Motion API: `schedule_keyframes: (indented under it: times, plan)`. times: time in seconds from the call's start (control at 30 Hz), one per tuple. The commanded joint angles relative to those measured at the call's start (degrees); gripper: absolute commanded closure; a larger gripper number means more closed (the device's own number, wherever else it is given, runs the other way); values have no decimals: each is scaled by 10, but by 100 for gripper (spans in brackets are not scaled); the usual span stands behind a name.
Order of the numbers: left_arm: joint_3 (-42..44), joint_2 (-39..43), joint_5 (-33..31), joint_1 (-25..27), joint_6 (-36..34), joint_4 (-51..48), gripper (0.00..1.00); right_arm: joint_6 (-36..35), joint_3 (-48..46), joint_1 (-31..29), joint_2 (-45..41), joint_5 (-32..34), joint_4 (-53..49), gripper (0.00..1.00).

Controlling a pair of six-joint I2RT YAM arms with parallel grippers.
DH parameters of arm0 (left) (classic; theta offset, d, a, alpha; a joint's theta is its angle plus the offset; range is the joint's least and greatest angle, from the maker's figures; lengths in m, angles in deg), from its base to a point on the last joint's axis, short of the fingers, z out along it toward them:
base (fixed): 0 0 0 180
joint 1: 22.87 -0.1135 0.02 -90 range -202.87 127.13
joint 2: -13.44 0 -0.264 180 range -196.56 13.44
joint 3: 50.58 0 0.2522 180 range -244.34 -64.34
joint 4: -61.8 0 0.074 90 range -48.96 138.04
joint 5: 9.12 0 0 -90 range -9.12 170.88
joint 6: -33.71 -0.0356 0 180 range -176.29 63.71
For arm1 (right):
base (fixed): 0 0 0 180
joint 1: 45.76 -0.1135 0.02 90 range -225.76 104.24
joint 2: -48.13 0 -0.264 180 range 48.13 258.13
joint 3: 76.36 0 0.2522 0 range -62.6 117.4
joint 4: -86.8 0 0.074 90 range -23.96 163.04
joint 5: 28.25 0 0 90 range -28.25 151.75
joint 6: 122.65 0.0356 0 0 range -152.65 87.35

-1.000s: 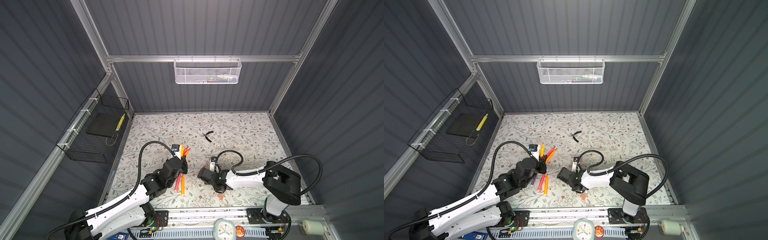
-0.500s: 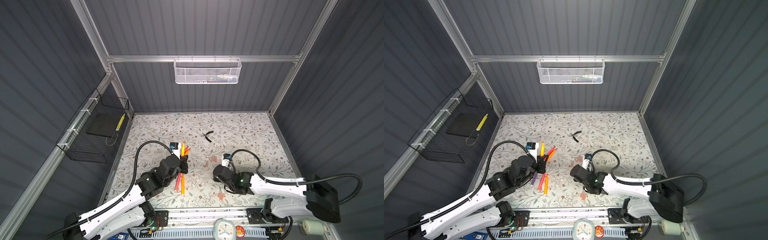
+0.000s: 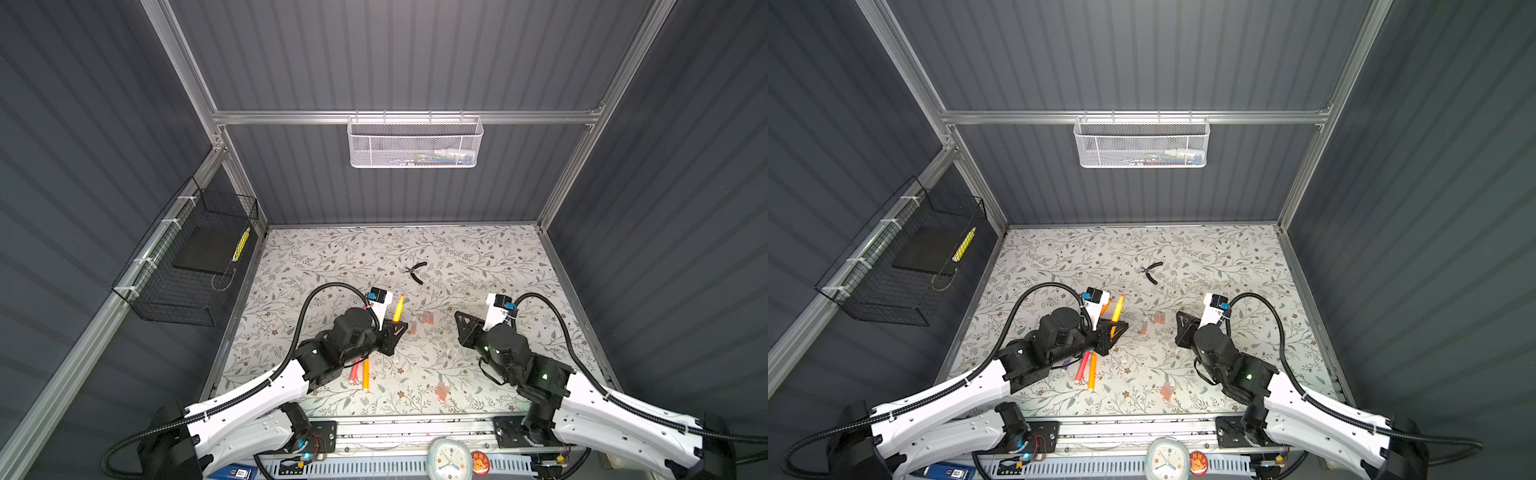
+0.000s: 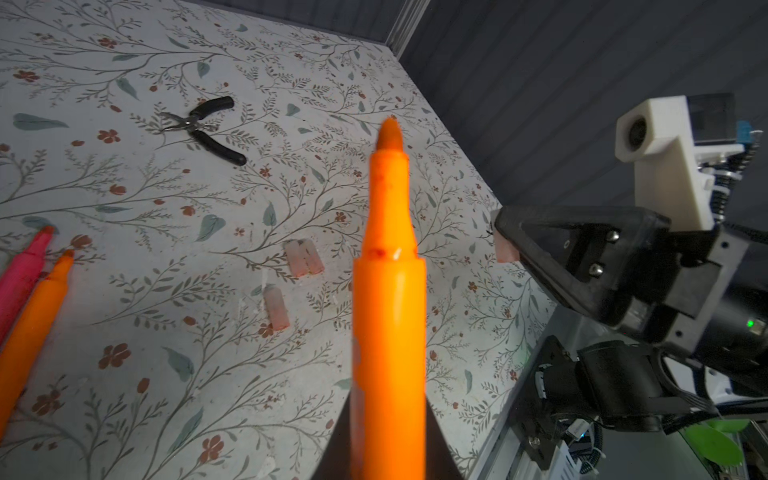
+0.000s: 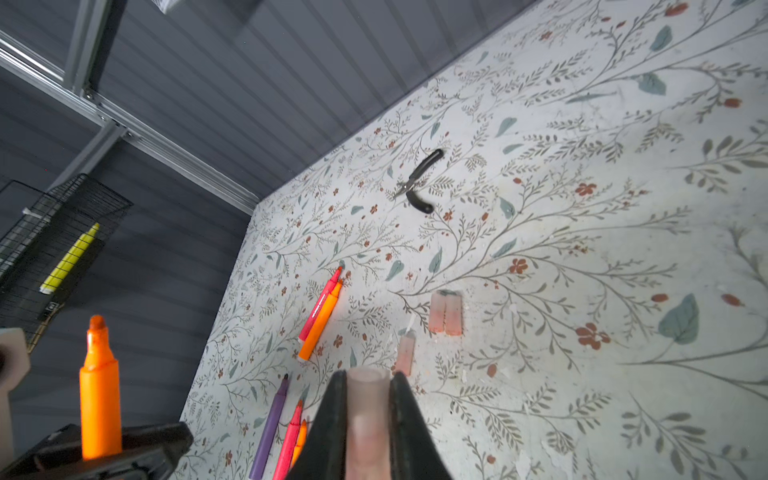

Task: Insert the pens into the pen caps
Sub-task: 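Lift the pink cap with the right gripper and carry it above the orange marker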

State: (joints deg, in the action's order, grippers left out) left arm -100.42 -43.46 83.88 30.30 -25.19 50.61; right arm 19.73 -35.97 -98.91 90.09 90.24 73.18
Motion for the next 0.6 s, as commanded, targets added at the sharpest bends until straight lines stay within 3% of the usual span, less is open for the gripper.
schedule_keyframes:
  times: [0.0,0.2,0.57]
  plan:
    - [16,-15,52,-1,-8,71,100,-35,18,21,-12,-4,1,100]
    - [22,-50,92,-1,2,143,100,-56,57,53,-18,-46,-9,100]
    - [27,-119,128,6,24,244,100,-54,51,68,-11,-166,143,100]
